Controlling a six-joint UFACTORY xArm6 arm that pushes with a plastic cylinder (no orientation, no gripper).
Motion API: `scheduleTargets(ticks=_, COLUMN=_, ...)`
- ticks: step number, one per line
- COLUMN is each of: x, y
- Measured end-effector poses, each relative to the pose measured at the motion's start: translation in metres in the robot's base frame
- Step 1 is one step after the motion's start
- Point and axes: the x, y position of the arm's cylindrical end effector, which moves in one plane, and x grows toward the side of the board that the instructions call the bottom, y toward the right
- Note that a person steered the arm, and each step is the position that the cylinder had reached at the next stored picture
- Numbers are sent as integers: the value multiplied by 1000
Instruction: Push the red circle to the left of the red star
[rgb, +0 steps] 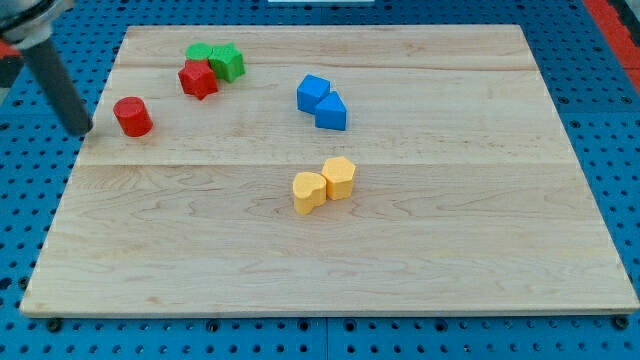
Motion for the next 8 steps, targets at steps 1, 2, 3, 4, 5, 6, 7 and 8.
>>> scheduleTargets(ticks=1, x=12, y=46)
scheduleTargets(ticks=2, x=-30, y=54)
scheduleTargets(ticks=3, x=-59, y=68)
scheduleTargets(ticks=4, x=-72, y=47)
scheduleTargets(ticks=5, x=-86, y=53)
scheduleTargets(ticks=6, x=-86, y=73)
scheduleTargets(ticks=7, x=-88, y=66)
scheduleTargets(ticks=8, x=-92, y=80)
